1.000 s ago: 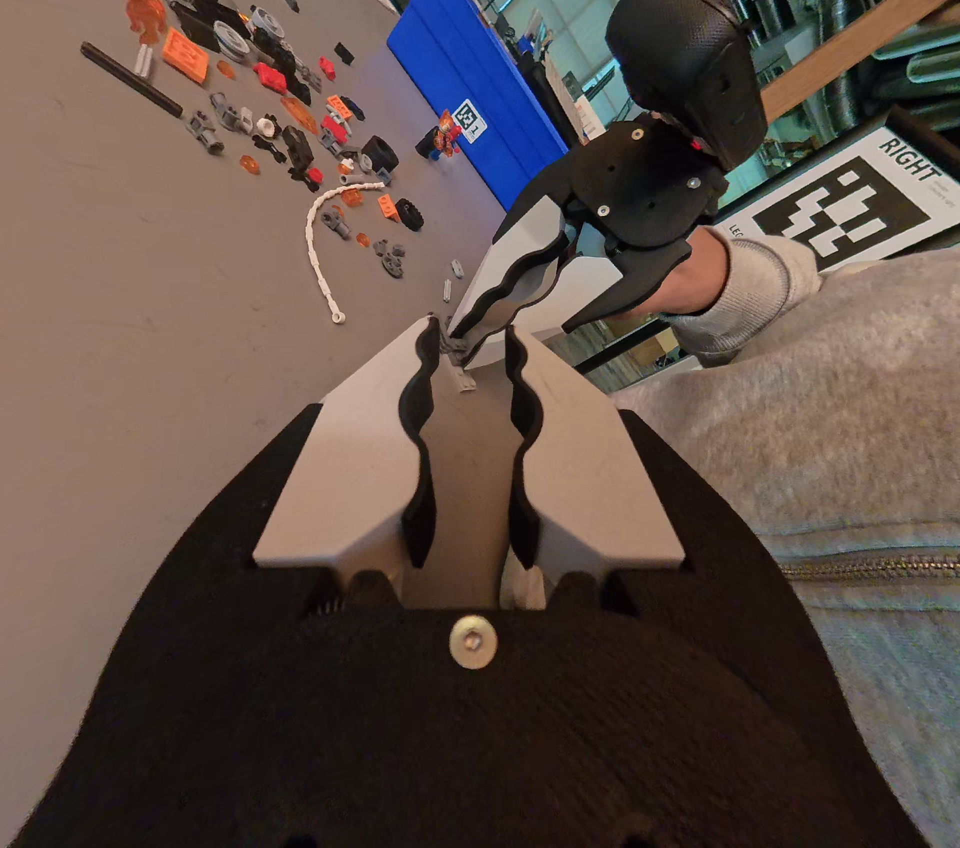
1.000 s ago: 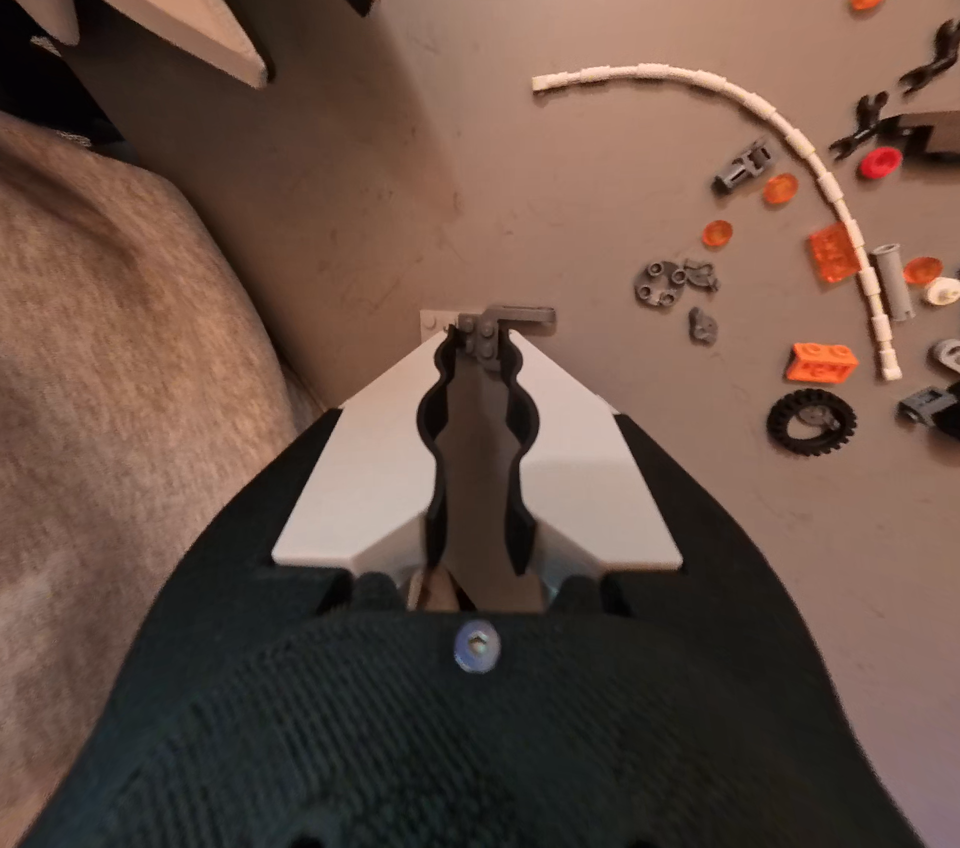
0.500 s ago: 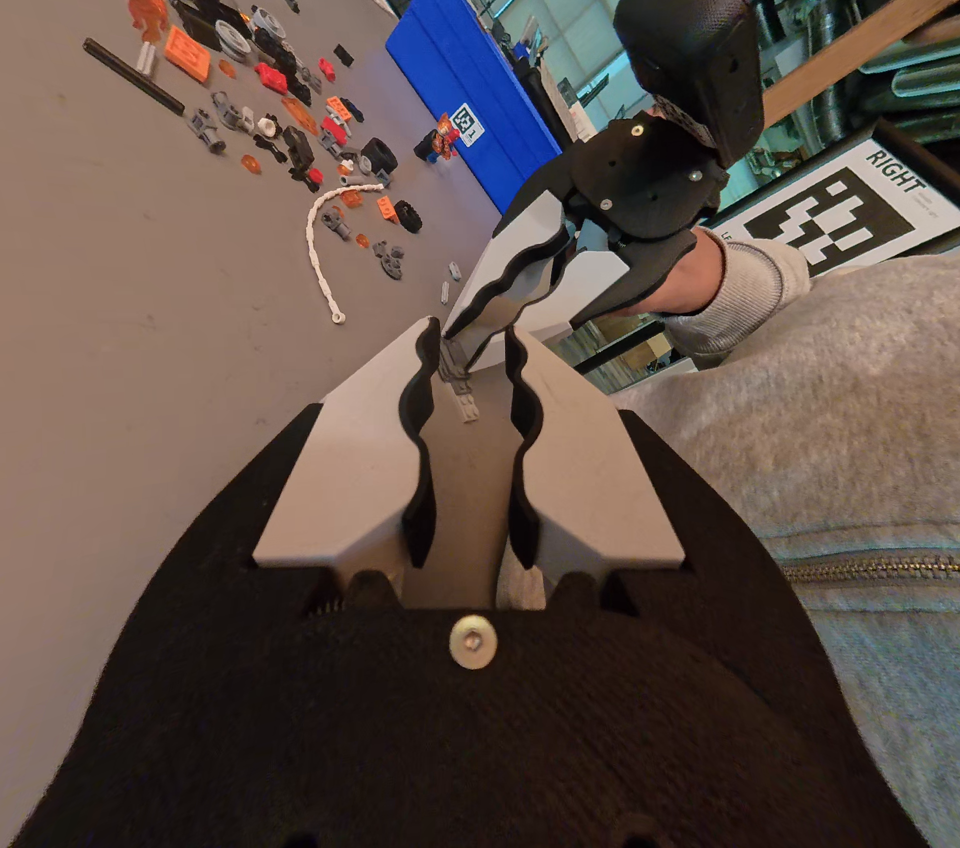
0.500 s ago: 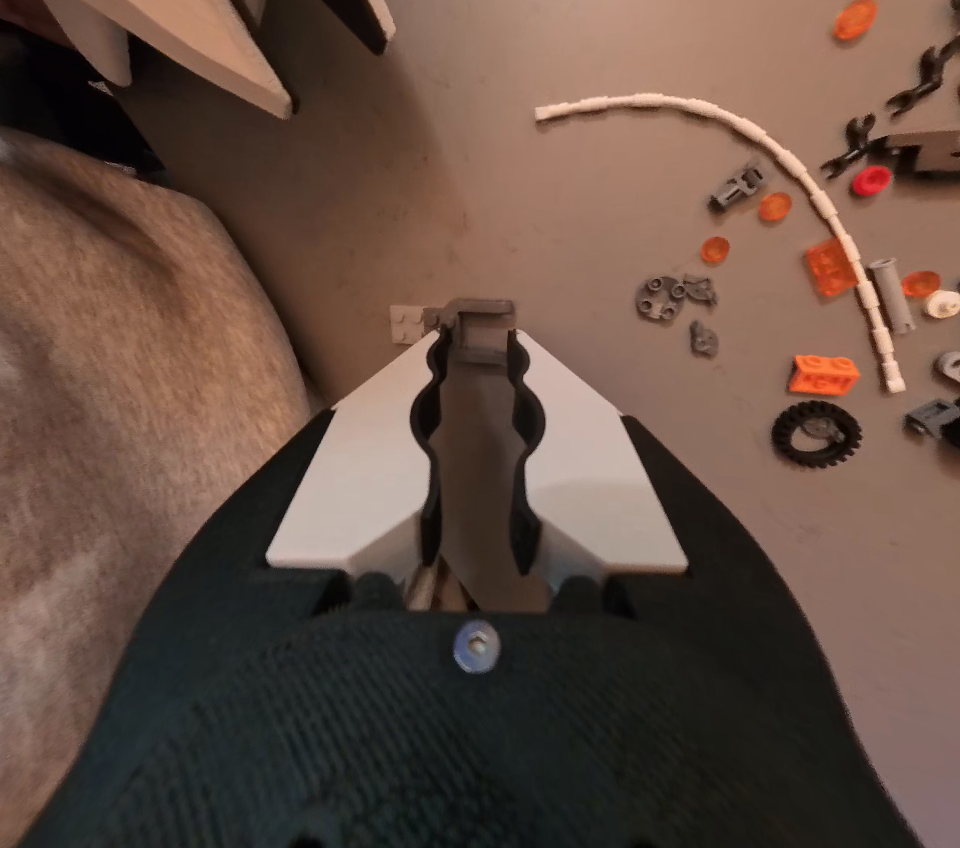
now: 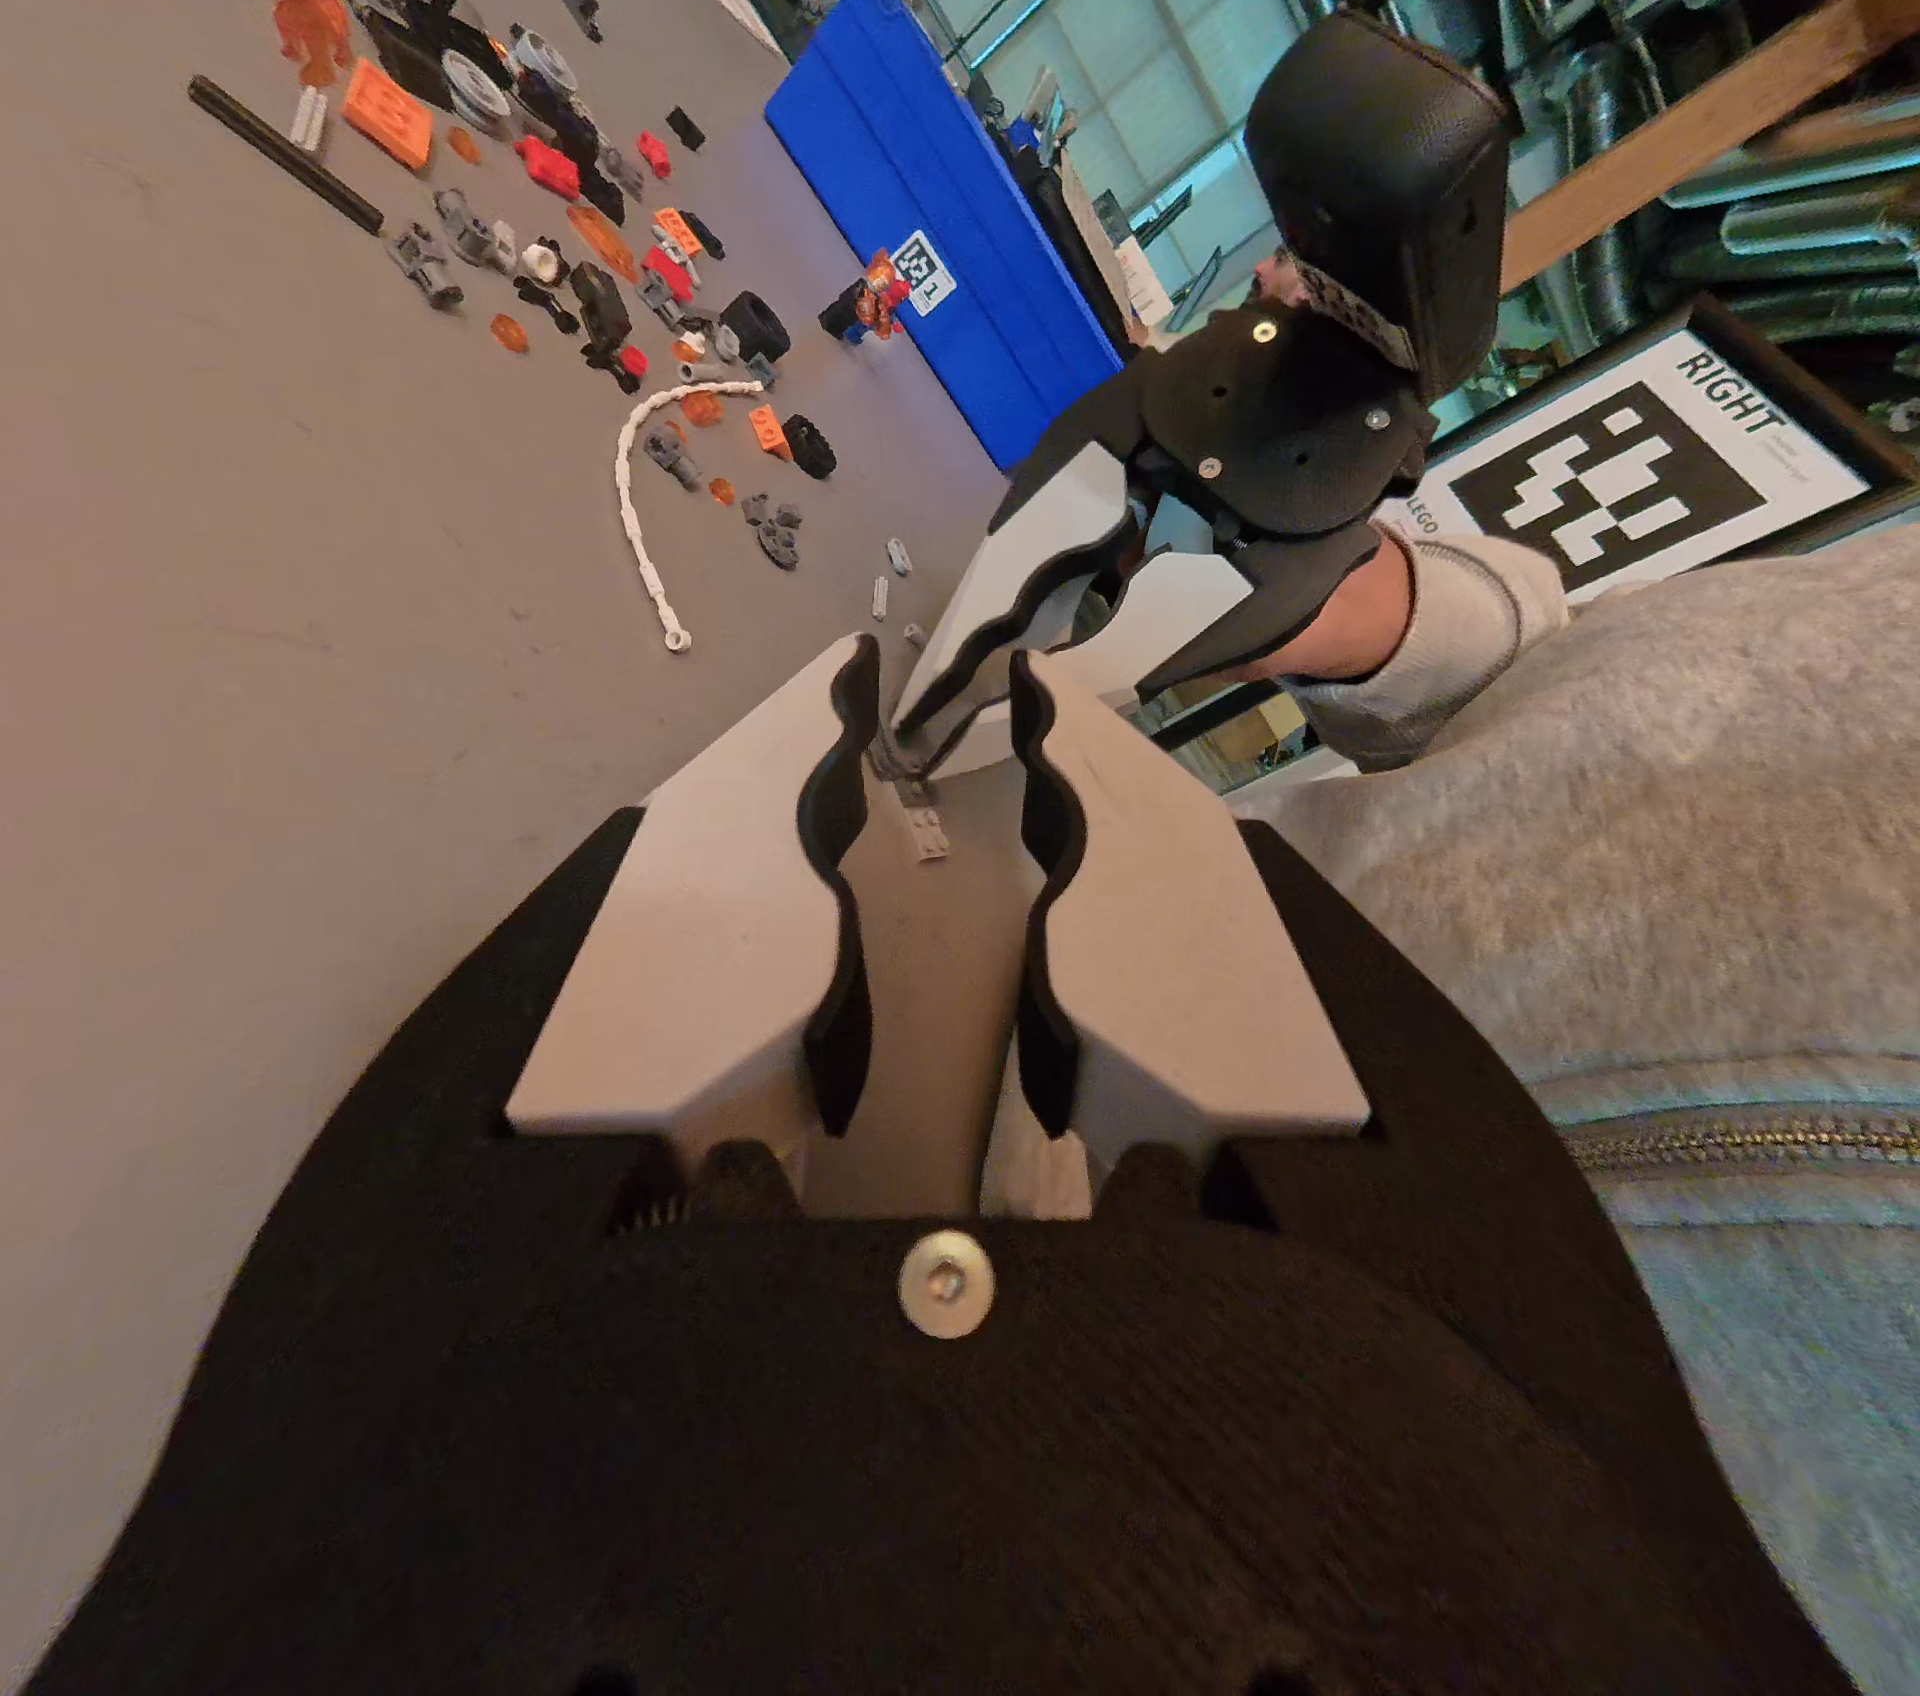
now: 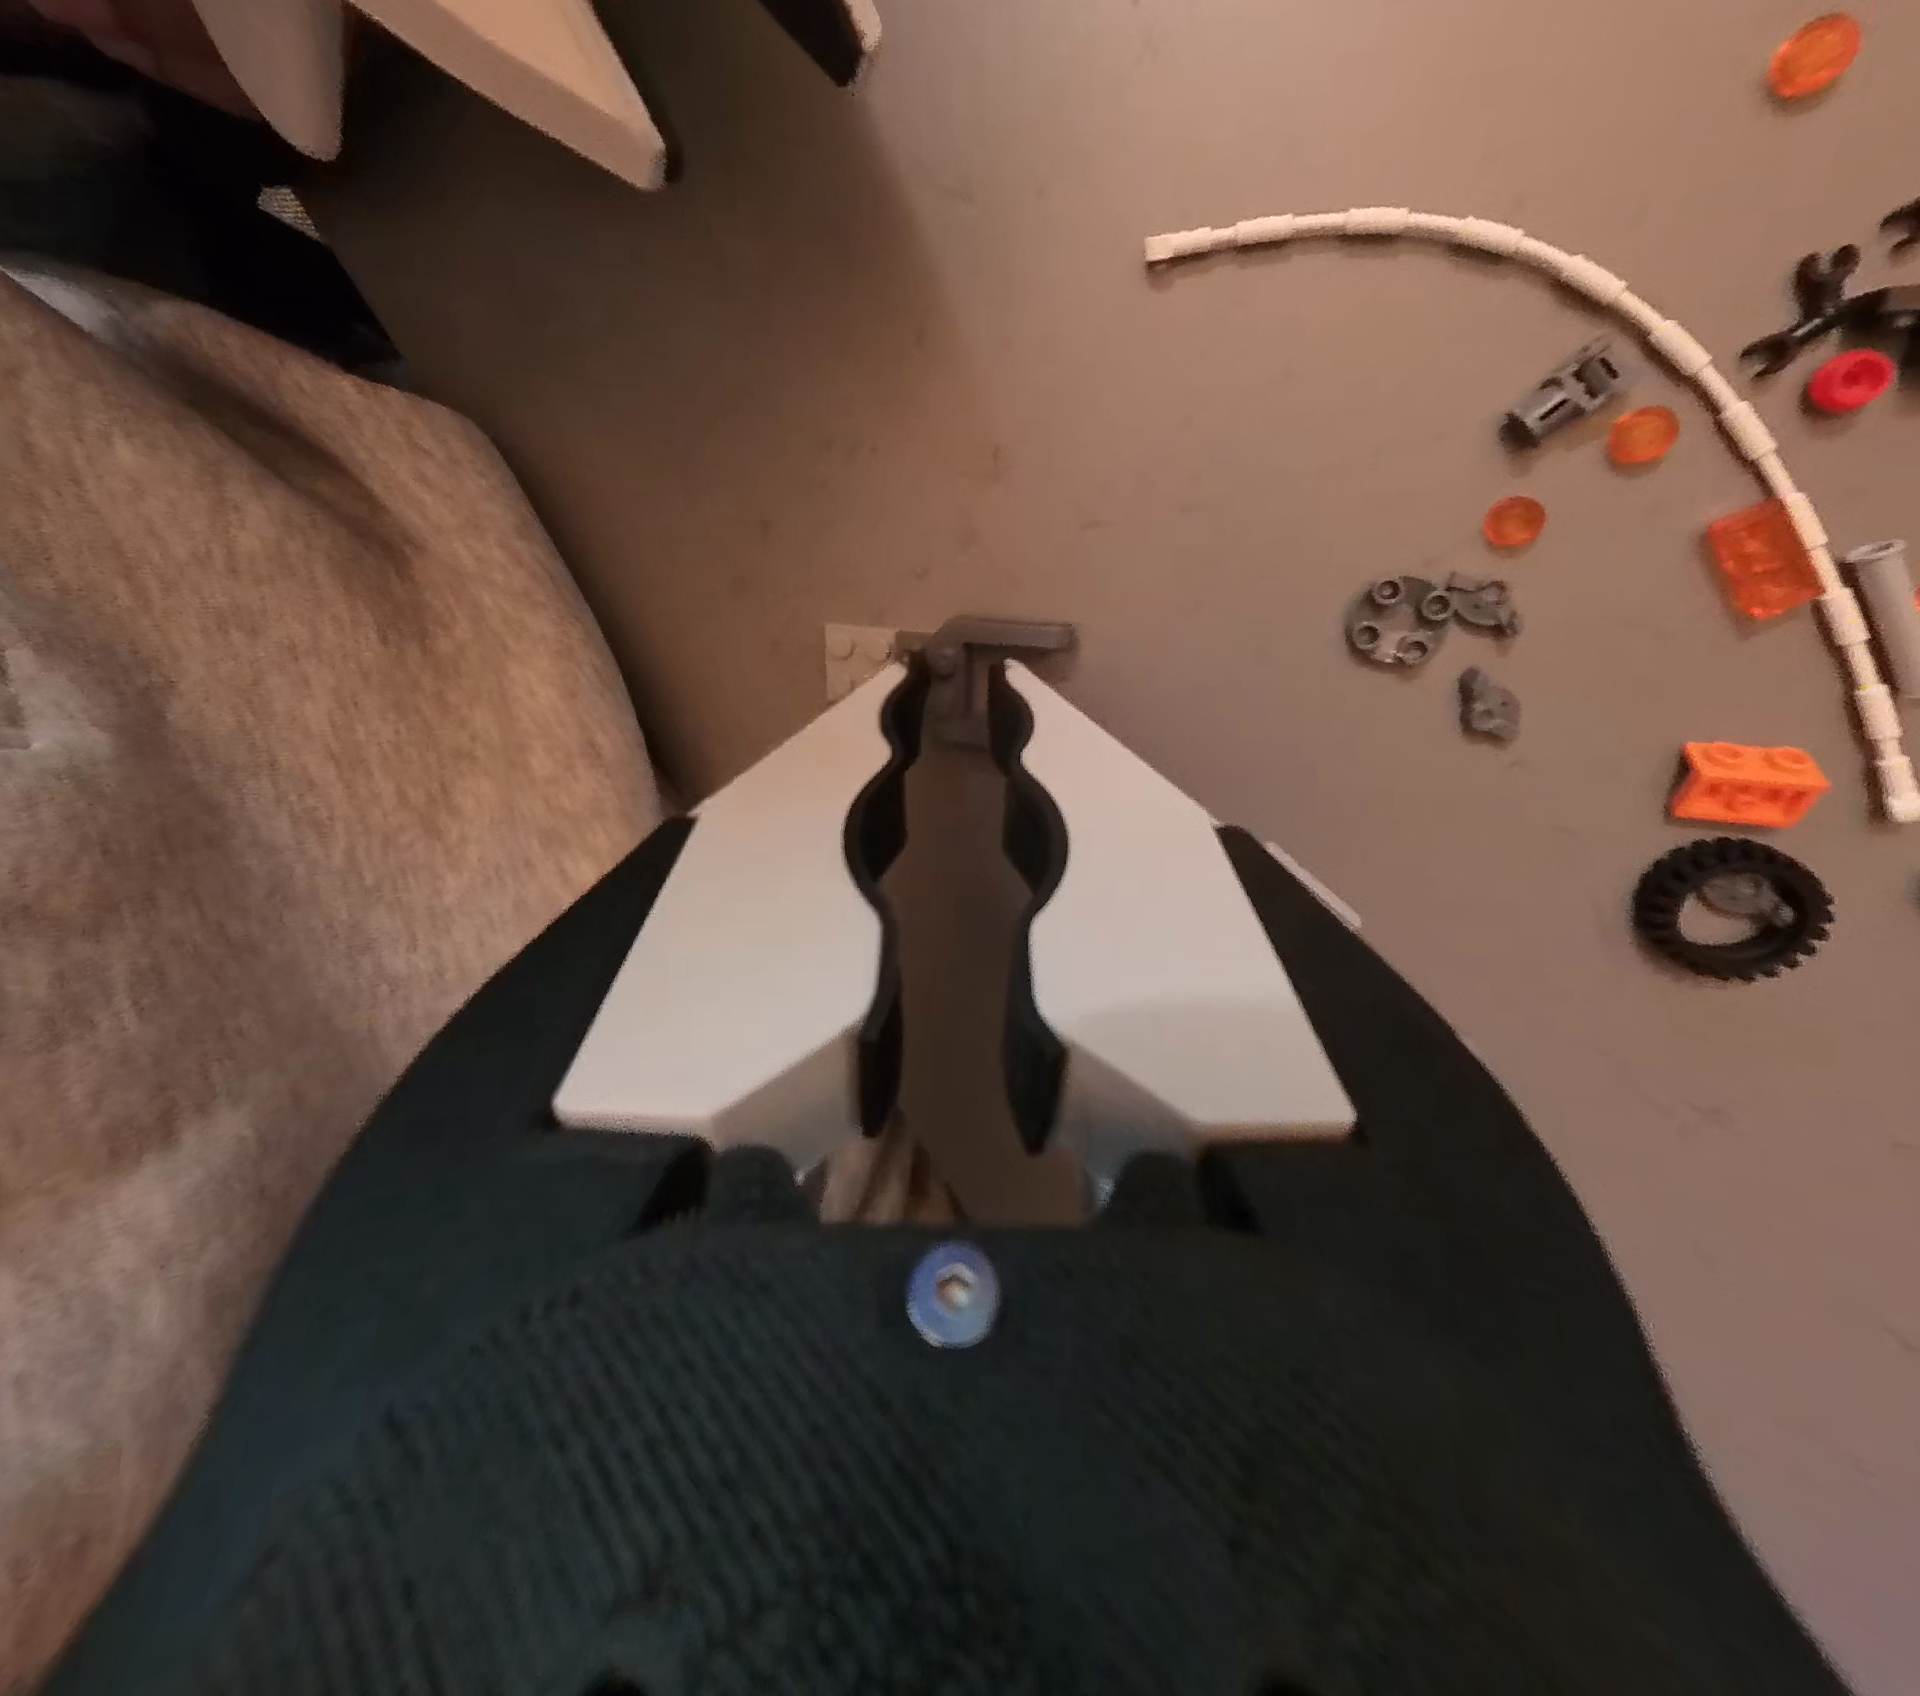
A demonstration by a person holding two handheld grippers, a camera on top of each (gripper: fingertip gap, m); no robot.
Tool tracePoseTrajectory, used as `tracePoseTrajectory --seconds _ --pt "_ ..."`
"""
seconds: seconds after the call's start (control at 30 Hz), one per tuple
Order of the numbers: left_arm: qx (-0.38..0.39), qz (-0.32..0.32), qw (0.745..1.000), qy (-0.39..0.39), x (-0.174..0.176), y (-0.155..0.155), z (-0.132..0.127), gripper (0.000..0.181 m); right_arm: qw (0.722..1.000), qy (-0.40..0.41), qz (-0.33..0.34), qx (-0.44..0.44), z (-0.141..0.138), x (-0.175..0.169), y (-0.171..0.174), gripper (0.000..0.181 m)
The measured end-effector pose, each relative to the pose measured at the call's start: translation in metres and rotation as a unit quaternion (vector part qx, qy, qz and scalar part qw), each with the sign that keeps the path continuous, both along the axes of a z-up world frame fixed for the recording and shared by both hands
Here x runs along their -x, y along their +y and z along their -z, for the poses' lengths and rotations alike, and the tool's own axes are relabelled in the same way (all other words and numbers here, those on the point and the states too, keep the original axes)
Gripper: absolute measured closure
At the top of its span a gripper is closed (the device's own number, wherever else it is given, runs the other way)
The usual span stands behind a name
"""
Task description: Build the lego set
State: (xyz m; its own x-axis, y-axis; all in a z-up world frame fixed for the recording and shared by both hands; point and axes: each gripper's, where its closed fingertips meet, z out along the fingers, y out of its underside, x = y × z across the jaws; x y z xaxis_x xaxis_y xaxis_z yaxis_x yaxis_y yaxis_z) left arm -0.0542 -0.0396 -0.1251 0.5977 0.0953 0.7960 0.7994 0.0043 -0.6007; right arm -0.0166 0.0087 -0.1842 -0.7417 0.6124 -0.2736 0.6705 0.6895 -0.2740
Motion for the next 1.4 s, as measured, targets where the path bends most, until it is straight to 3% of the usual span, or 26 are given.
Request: tracePoseTrajectory --seconds 1.07,1.4 --pt "0.009 -0.002 1.0 0.004 0.0 0.0 0.002 0.158 1.0 0.015 0.012 -0.021 0.003 0.001 0.0 0.175" --pt "0.012 -0.025 0.999 0.036 0.003 -0.001 -0.001 0.161 0.982 0.168 0.082 -0.02 0.0 0.032 0.004 0.175"
